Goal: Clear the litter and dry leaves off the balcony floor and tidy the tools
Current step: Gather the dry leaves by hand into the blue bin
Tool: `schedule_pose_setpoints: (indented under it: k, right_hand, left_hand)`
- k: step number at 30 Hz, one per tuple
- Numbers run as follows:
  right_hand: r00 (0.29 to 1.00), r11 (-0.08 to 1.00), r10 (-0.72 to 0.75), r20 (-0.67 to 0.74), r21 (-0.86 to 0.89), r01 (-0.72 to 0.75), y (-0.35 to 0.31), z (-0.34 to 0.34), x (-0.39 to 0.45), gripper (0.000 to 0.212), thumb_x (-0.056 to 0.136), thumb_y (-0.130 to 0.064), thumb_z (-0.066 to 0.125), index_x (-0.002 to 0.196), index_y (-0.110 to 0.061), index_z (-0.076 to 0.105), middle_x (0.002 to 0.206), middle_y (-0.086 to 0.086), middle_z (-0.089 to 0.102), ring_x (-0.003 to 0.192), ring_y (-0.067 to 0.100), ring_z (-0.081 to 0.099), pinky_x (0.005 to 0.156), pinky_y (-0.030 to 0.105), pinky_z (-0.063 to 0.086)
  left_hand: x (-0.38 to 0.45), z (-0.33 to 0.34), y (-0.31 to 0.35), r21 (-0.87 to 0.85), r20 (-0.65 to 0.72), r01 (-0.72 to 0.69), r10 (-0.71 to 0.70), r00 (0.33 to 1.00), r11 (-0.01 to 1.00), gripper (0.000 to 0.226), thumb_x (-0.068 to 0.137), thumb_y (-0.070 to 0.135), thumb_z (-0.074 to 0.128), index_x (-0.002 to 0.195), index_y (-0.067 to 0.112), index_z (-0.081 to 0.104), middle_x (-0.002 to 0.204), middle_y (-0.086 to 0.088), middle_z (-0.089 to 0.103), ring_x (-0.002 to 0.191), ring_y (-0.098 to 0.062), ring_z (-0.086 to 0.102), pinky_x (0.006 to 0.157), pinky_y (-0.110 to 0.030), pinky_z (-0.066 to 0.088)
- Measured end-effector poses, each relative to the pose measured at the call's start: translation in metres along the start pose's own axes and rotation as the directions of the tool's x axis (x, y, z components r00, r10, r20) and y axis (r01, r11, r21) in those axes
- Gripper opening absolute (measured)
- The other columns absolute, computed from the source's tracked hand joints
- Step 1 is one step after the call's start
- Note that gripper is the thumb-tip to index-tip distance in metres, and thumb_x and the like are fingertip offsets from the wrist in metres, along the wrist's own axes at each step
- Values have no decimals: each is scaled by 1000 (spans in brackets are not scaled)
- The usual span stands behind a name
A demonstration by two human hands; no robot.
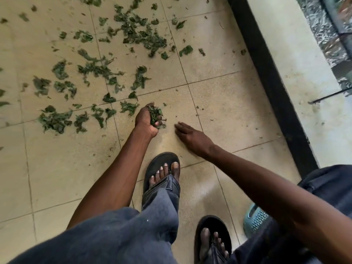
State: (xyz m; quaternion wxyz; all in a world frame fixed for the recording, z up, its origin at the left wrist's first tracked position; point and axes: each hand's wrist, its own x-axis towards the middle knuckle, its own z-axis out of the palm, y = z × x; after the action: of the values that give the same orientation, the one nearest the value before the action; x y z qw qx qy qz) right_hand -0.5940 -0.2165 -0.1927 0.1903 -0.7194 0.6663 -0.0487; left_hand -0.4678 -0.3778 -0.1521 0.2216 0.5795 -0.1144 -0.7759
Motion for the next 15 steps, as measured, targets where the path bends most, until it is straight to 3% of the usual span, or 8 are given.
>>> schedule_pose_setpoints:
  k: [3, 5, 6, 7, 9, 11, 13, 15]
  right_hand:
    - [996, 996, -74, 42, -46, 76, 13, -20, -3, 45, 100, -4, 45, 145, -2, 40, 155, 14, 33, 141, 30, 35, 104, 41, 46]
    - [985, 982, 160, -64, 113, -152, 19, -33, 11, 37, 103, -15, 39, 137, -7, 51, 143, 13, 50, 124, 26, 54, 97, 34, 48]
    - [929, 918, 344, -135, 257, -302, 22, -38, 20, 33, 101, -14, 42, 129, -7, 59, 134, 12, 59, 113, 23, 61, 94, 30, 50]
    - [842, 815, 505, -192, 426, -392, 23, -43, 29, 29, 97, -8, 48, 120, -6, 67, 124, 12, 66, 104, 19, 65, 90, 26, 51]
    - [718, 591, 673, -176, 712, -379, 11, -53, 49, 24, 88, 1, 58, 105, -4, 74, 110, 11, 72, 98, 15, 68, 90, 23, 52]
    - [763, 525, 633, -129, 797, -300, -22, -67, 67, 23, 88, 1, 61, 106, -4, 74, 110, 10, 72, 100, 13, 68, 94, 28, 53]
    - [854, 623, 510, -101, 728, -285, -59, -76, 79, 32, 85, 7, 55, 108, -6, 73, 109, 10, 72, 94, 11, 66, 86, 24, 53]
    - [890, 719, 440, -121, 641, -269, -85, -76, 90, 40, 78, 10, 52, 105, -7, 76, 100, 12, 74, 86, 14, 68, 76, 27, 54]
  left_hand:
    - [-3, -6, -4, 34, 8, 39, -39, 999, 999, 23, 92, 18, 58, 69, 18, 52, 49, 1, 52, 37, -11, 42, 32, -14, 19]
    - [-3, -11, -7, 52, 8, 54, -55, 998, 997, 22, 91, 18, 59, 70, 17, 53, 49, 1, 53, 36, -11, 42, 32, -14, 19]
    - [-4, -12, -9, 68, 11, 64, -64, 998, 996, 21, 90, 18, 59, 70, 17, 54, 49, 0, 53, 36, -12, 42, 32, -14, 20]
    - [-5, -12, -11, 81, 14, 69, -71, 997, 994, 20, 90, 17, 59, 71, 16, 55, 49, 0, 53, 36, -12, 42, 32, -14, 20]
    - [-8, -14, -12, 100, 37, 67, -71, 997, 993, 17, 91, 17, 57, 75, 14, 58, 49, 0, 53, 35, -12, 41, 32, -14, 20]
    - [-7, -15, -11, 107, 57, 54, -60, 997, 993, 16, 92, 20, 56, 79, 13, 60, 53, -1, 54, 36, -11, 42, 32, -15, 20]
    - [-6, -17, -7, 88, 56, 16, -21, 998, 996, 18, 93, 28, 57, 80, 15, 61, 61, -1, 57, 41, -12, 48, 35, -16, 23]
    - [-6, -21, 0, 53, 16, -17, 16, 1000, 998, 25, 93, 37, 59, 77, 18, 62, 65, -1, 61, 46, -14, 54, 39, -18, 27]
